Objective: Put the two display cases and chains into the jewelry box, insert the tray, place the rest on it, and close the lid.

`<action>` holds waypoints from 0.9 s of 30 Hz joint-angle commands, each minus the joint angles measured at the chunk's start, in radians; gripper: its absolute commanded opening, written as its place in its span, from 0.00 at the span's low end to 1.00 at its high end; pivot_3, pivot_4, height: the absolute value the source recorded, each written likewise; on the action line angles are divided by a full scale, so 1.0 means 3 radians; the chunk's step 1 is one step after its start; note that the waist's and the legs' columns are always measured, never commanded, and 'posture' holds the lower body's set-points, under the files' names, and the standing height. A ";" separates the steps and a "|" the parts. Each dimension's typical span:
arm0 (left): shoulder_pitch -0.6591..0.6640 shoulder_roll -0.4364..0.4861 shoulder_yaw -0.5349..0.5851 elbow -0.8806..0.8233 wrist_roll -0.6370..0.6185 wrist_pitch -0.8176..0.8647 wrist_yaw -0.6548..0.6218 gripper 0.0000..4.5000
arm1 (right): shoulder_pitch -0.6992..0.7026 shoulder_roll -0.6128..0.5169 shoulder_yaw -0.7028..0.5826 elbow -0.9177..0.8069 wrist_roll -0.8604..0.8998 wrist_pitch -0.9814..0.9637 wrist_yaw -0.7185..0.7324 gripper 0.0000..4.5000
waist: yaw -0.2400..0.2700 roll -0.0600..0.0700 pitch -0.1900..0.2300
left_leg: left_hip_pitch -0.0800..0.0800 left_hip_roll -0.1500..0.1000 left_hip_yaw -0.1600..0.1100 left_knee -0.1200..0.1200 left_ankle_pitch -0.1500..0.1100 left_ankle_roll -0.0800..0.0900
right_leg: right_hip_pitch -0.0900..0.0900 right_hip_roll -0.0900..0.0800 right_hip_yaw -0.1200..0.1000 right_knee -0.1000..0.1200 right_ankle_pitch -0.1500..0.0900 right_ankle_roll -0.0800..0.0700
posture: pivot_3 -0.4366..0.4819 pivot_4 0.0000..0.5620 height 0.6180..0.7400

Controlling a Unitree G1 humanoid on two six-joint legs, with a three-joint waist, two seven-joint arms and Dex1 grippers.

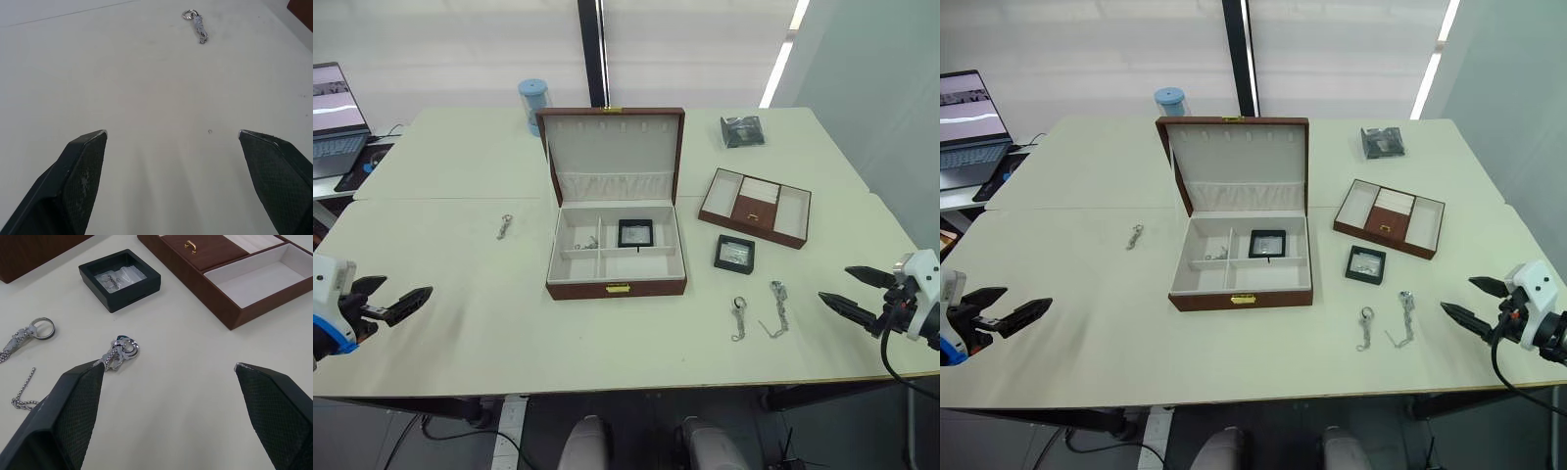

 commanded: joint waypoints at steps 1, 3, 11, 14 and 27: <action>-0.0105 -0.0091 0.0039 -0.0044 -0.0030 -0.0036 0.0137 0.99 | 0.0003 0.0013 -0.0107 -0.0237 0.0082 0.0022 -0.0029 1.00 | 0.0000 0.0000 0.0000 | 0.0000 0.0000 0.0000 0.0000 0.0000 0.0000 | 0.0000 0.0000 0.0000 0.0000 0.0000 0.0000 | 0.48 0.27 1.00; -0.0179 -0.0185 0.0033 -0.0080 -0.0033 -0.0060 0.0241 0.99 | 0.0002 0.0067 -0.0082 -0.0379 0.0144 0.0078 -0.0056 1.00 | 0.0000 -0.0001 0.0000 | 0.0000 0.0001 -0.0002 0.0000 0.0000 0.0000 | 0.0001 0.0001 -0.0001 0.0000 0.0000 0.0000 | 0.48 0.27 1.00; -0.0435 -0.0476 -0.0142 -0.0155 0.0017 -0.0166 0.0542 0.99 | -0.0220 0.0406 0.0311 -0.1118 0.0377 0.0378 -0.0216 1.00 | -0.0003 -0.0001 -0.0001 | 0.0001 0.0001 -0.0003 0.0000 0.0000 0.0000 | 0.0001 0.0001 -0.0002 0.0002 0.0000 0.0000 | 0.48 0.27 1.00; -0.0644 -0.0727 -0.0237 -0.0189 0.0079 -0.0231 0.0870 0.99 | -0.0354 0.0606 0.0625 -0.1391 0.0377 0.0425 -0.0292 1.00 | 0.0002 -0.0002 -0.0002 | 0.0000 0.0000 -0.0006 0.0001 0.0000 0.0000 | 0.0002 0.0001 -0.0003 0.0002 0.0000 0.0000 | 0.48 0.27 1.00; -0.1477 -0.1357 -0.0751 0.0400 0.0450 -0.0528 0.1612 0.99 | -0.0729 0.1097 0.1319 -0.1606 0.0152 0.0473 -0.0617 1.00 | 0.0013 -0.0010 -0.0007 | -0.0003 -0.0004 -0.0010 0.0007 0.0000 0.0000 | 0.0004 0.0001 -0.0007 0.0003 0.0003 0.0004 | 0.48 0.27 1.00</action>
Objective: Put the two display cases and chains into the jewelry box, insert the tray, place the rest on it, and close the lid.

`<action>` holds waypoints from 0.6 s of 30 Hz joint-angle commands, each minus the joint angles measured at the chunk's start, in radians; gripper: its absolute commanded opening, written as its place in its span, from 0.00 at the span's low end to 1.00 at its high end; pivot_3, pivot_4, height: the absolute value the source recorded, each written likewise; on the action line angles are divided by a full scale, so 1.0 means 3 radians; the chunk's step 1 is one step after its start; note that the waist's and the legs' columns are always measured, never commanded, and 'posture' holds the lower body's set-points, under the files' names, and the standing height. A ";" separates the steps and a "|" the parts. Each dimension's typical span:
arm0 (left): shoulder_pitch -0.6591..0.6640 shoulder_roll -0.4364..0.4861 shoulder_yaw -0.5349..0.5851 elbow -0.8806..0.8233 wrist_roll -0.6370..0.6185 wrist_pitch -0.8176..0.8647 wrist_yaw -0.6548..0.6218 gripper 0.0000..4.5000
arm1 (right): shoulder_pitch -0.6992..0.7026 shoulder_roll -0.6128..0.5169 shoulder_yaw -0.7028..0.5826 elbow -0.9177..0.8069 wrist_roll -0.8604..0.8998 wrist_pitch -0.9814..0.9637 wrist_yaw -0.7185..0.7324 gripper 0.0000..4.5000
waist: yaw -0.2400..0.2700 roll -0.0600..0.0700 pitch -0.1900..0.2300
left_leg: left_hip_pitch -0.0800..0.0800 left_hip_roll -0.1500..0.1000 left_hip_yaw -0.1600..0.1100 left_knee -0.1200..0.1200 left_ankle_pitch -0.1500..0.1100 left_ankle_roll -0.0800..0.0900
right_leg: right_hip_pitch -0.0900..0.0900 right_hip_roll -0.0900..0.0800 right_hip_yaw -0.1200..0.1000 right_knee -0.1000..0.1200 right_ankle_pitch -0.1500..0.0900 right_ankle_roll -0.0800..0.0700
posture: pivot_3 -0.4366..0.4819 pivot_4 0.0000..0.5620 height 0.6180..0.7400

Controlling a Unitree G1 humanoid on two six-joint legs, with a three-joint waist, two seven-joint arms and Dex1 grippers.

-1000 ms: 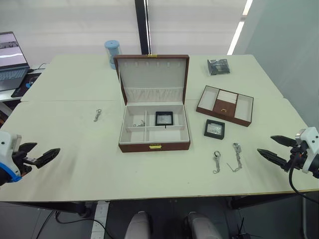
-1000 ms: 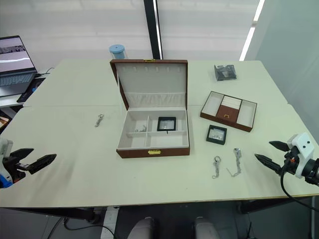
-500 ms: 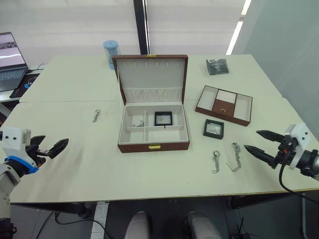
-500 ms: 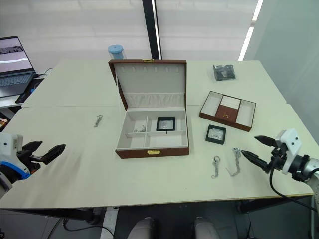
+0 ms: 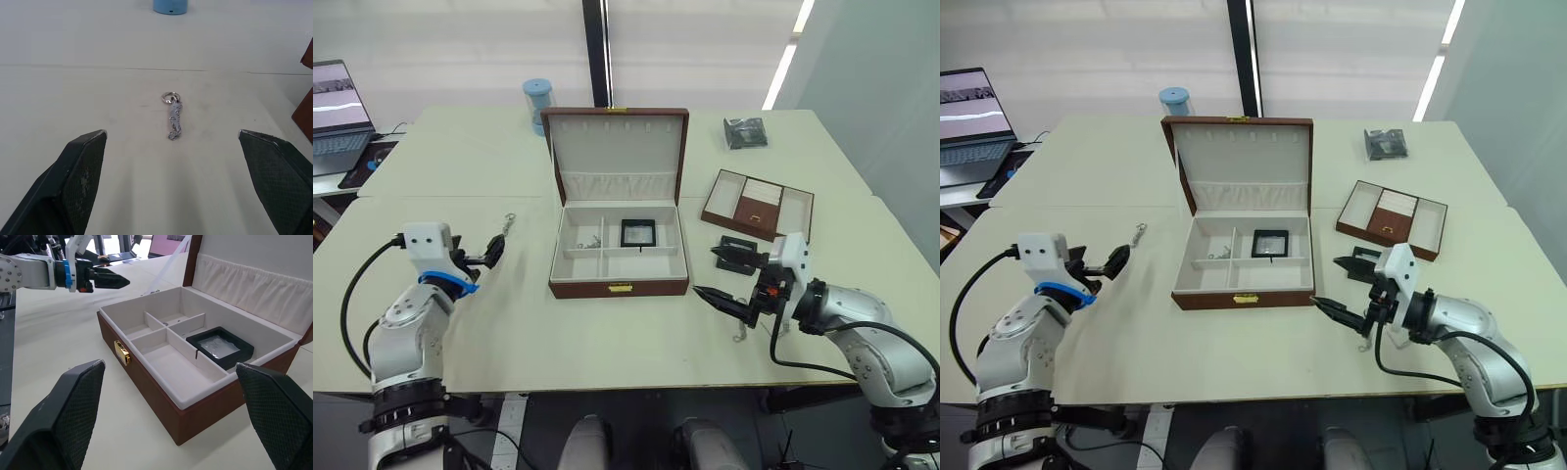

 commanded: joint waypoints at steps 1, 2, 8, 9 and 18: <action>-0.0254 -0.0001 -0.0057 0.0298 0.0121 -0.0164 0.0131 0.99 | -0.0087 0.0055 0.0050 -0.0089 -0.0042 -0.0032 -0.0079 1.00 | -0.0001 0.0000 0.0000 | 0.0000 0.0000 0.0000 0.0000 0.0000 0.0000 | -0.0001 0.0000 0.0000 0.0000 0.0000 0.0000 | 0.48 0.27 1.00; -0.0313 -0.0002 -0.0074 0.0376 0.0143 -0.0176 0.0151 0.99 | -0.0095 0.0065 0.0064 -0.0097 -0.0049 -0.0027 -0.0091 1.00 | -0.0004 0.0000 0.0000 | 0.0000 0.0000 0.0000 0.0000 0.0000 0.0000 | -0.0001 0.0000 0.0000 0.0000 0.0000 0.0000 | 0.48 0.27 1.00; -0.0759 0.0010 -0.0268 0.1036 0.0324 -0.0309 0.0173 0.99 | -0.0136 0.0114 0.0103 -0.0172 -0.0027 0.0036 -0.0193 1.00 | 0.0000 0.0000 0.0000 | -0.0001 0.0000 0.0000 0.0002 0.0000 0.0000 | -0.0001 0.0001 -0.0001 0.0002 0.0000 0.0000 | 0.48 0.27 1.00; -0.0822 0.0015 -0.0288 0.1151 0.0345 -0.0355 0.0165 0.99 | -0.0133 0.0117 0.0108 -0.0181 -0.0023 0.0044 -0.0206 1.00 | 0.0000 0.0000 0.0000 | -0.0001 -0.0001 0.0000 0.0002 0.0000 0.0000 | -0.0001 0.0001 -0.0001 0.0002 0.0000 0.0000 | 0.48 0.27 1.00; -0.1620 0.0108 -0.0347 0.2580 0.0475 -0.0805 0.0125 0.99 | -0.0111 0.0178 0.0130 -0.0289 0.0018 0.0133 -0.0326 1.00 | -0.0004 0.0000 0.0000 | -0.0003 -0.0001 0.0001 0.0009 0.0000 0.0000 | -0.0002 0.0006 -0.0002 0.0005 0.0000 0.0000 | 0.48 0.27 1.00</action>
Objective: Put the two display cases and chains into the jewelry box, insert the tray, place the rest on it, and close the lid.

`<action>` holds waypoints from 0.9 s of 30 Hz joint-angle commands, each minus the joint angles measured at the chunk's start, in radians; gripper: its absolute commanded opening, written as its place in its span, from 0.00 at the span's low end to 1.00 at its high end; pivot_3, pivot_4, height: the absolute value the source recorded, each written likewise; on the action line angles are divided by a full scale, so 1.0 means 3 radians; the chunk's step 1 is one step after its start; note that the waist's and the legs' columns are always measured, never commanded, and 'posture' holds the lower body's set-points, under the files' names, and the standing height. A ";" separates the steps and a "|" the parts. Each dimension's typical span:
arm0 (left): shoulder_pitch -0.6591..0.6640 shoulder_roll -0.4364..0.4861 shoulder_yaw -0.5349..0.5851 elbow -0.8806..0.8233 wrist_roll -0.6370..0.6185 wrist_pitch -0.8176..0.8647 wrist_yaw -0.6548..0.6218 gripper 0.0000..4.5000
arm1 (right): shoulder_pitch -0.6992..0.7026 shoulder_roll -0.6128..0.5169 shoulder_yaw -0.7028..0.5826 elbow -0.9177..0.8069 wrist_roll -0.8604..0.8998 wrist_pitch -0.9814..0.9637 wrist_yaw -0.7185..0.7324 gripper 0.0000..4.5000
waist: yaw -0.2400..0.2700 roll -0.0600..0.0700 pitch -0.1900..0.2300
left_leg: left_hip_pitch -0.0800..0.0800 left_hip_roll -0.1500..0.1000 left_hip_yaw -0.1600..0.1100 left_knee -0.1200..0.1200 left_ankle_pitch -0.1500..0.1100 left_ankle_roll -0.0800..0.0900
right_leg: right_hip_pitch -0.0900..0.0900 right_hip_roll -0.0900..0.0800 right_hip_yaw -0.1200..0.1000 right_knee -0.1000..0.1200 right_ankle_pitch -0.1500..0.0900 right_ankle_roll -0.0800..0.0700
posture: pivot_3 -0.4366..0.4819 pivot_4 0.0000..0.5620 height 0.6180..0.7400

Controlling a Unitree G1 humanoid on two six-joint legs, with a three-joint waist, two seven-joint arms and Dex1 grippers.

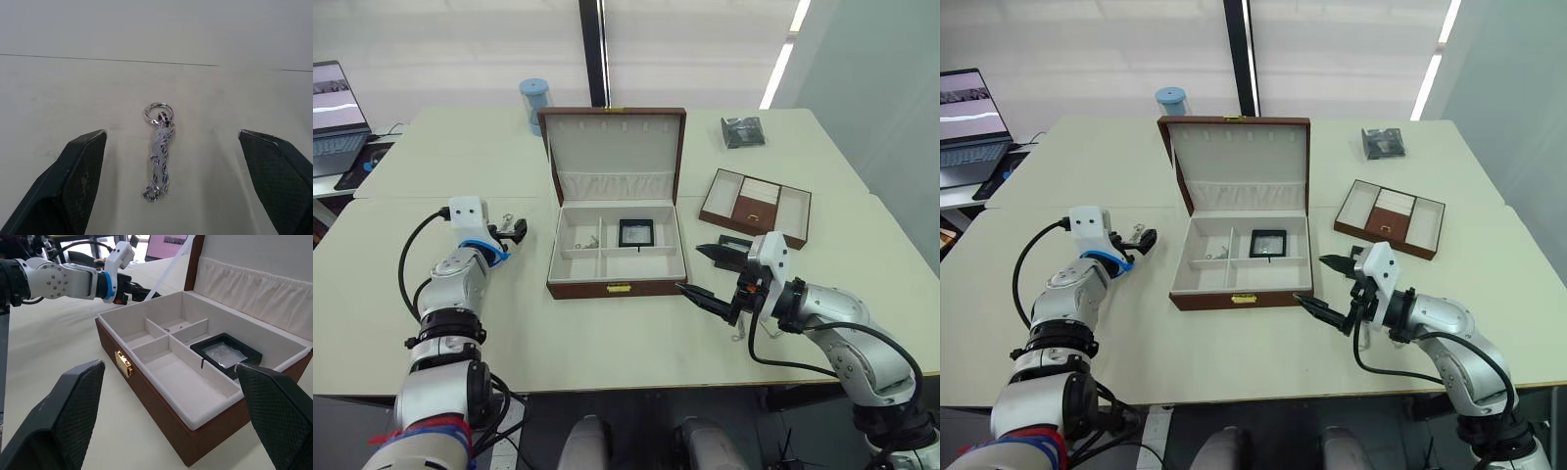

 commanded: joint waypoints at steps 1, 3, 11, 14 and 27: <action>-0.0200 0.0093 0.0020 0.0347 0.0036 -0.0192 -0.0031 0.99 | -0.0017 0.0021 -0.0036 -0.0165 0.0059 0.0020 -0.0044 1.00 | -0.0004 0.0000 0.0000 | 0.0000 0.0000 0.0001 0.0000 0.0000 0.0000 | 0.0000 0.0002 0.0000 0.0000 0.0000 0.0000 | 0.48 0.27 1.00; -0.0278 0.0106 -0.0008 0.0531 0.0073 -0.0215 -0.0014 0.99 | -0.0008 0.0026 -0.0038 -0.0184 0.0067 0.0035 -0.0064 1.00 | -0.0004 0.0000 0.0000 | 0.0000 0.0001 0.0001 0.0000 0.0000 0.0000 | -0.0001 0.0004 0.0000 0.0000 0.0000 0.0000 | 0.48 0.27 1.00; -0.0319 0.0129 -0.0063 0.0787 0.0164 -0.0201 -0.0018 0.99 | 0.0043 0.0025 -0.0056 -0.0242 0.0082 0.0072 -0.0089 1.00 | -0.0006 0.0000 0.0000 | 0.0002 0.0001 0.0002 0.0003 0.0000 0.0000 | -0.0001 0.0006 0.0000 0.0006 0.0000 0.0000 | 0.48 0.27 1.00; -0.0285 0.0134 -0.0067 0.0797 0.0177 -0.0223 -0.0015 0.99 | 0.0052 0.0026 -0.0052 -0.0238 0.0078 0.0066 -0.0089 1.00 | -0.0006 0.0000 0.0000 | 0.0002 0.0002 0.0002 0.0003 0.0000 0.0000 | -0.0001 0.0006 0.0001 0.0008 0.0000 0.0000 | 0.48 0.27 1.00; -0.0219 0.0122 -0.0015 0.0731 0.0137 -0.0249 -0.0021 0.18 | 0.0032 0.0016 -0.0062 -0.0201 0.0069 0.0046 -0.0064 1.00 | -0.0002 0.0000 0.0000 | 0.0002 0.0000 0.0003 0.0006 0.0000 0.0000 | -0.0001 0.0006 0.0001 0.0010 0.0000 0.0000 | 0.48 0.27 1.00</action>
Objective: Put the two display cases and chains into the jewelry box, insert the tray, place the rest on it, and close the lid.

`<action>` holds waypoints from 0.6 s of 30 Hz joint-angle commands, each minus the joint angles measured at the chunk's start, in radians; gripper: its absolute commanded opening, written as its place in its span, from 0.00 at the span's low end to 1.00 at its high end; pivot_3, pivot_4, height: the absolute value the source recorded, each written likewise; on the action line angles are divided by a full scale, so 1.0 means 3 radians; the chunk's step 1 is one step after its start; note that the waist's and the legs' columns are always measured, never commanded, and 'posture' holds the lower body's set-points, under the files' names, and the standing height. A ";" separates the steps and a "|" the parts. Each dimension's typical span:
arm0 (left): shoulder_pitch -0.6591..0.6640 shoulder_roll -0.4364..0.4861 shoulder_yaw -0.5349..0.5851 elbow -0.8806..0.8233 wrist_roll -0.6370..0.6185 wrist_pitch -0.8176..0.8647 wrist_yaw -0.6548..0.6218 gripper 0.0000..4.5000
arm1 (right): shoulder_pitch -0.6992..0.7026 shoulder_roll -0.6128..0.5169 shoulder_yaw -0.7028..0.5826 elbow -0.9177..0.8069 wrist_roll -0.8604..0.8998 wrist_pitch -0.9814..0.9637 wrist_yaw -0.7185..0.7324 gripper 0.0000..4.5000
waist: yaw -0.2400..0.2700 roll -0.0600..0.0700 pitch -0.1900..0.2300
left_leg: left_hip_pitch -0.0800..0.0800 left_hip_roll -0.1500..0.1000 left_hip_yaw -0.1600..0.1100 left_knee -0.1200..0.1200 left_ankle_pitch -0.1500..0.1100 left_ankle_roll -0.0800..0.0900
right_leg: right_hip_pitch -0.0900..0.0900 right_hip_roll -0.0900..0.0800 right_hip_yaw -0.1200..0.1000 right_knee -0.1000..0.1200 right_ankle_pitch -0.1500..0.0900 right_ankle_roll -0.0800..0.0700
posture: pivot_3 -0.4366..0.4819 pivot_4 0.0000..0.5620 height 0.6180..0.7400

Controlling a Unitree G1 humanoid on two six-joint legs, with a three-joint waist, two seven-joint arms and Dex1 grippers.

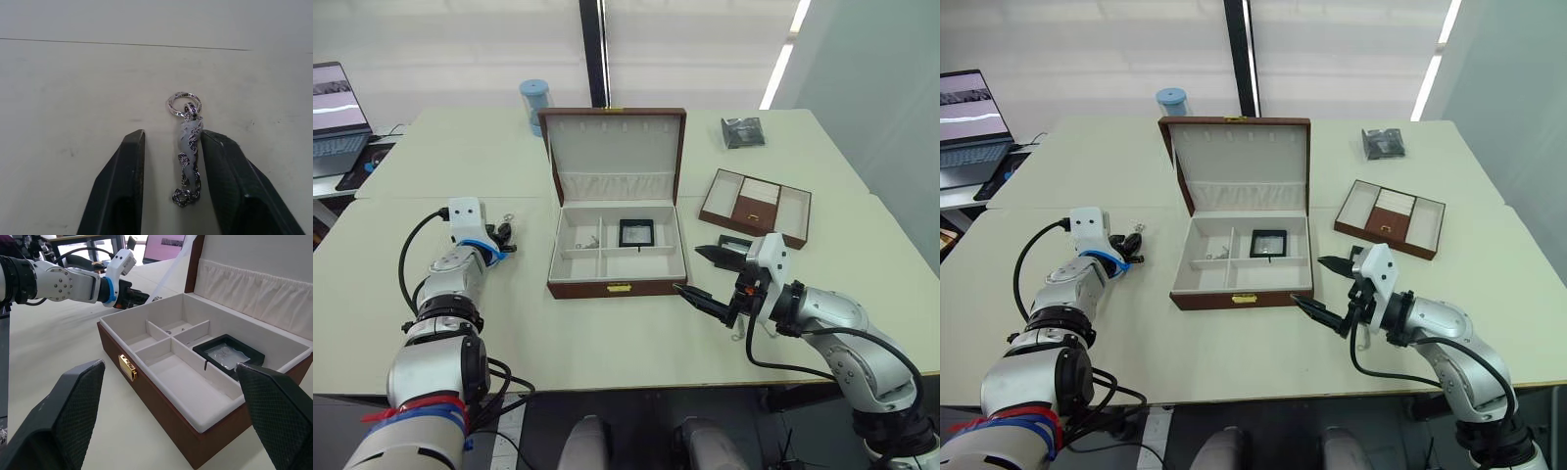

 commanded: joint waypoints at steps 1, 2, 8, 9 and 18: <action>0.0055 -0.0006 0.0006 0.0004 -0.0008 -0.0007 0.0000 0.11 | -0.0039 -0.0012 -0.0061 -0.0085 0.0049 -0.0036 0.0019 1.00 | 0.0000 0.0000 0.0000 | 0.0000 0.0000 0.0000 0.0000 0.0000 0.0000 | 0.0000 0.0000 0.0000 0.0000 0.0000 0.0000 | 0.48 0.27 1.00; 0.0056 -0.0005 0.0010 0.0003 -0.0010 -0.0012 0.0001 0.05 | -0.0046 -0.0011 -0.0062 -0.0078 0.0047 -0.0038 0.0020 1.00 | 0.0001 0.0000 0.0000 | 0.0000 0.0000 0.0000 0.0000 0.0000 0.0000 | 0.0000 0.0000 0.0000 0.0000 0.0000 0.0000 | 0.48 0.27 1.00; 0.0051 0.0017 0.0038 -0.0012 -0.0041 -0.0094 -0.0043 0.01 | -0.0079 -0.0021 -0.0065 -0.0031 0.0035 -0.0062 0.0057 1.00 | 0.0000 0.0000 0.0000 | 0.0000 0.0000 0.0000 0.0001 0.0000 0.0000 | 0.0000 0.0000 0.0000 0.0000 0.0000 0.0000 | 0.48 0.27 1.00; 0.0056 0.0032 0.0039 -0.0043 -0.0046 -0.0100 -0.0074 0.01 | -0.0081 -0.0029 -0.0068 -0.0026 0.0033 -0.0068 0.0069 1.00 | 0.0000 0.0000 0.0000 | 0.0000 0.0000 0.0000 0.0001 0.0000 0.0000 | 0.0000 0.0000 0.0000 0.0000 0.0000 0.0000 | 0.48 0.27 1.00; 0.0340 0.0222 0.0063 -0.0821 -0.0200 0.0075 -0.0631 0.01 | -0.0186 -0.0119 -0.0128 -0.0034 0.0072 -0.0073 0.0184 1.00 | -0.0005 0.0000 0.0000 | -0.0002 0.0004 -0.0001 0.0001 0.0000 0.0000 | -0.0003 0.0000 0.0000 0.0002 0.0000 0.0000 | 0.48 0.27 1.00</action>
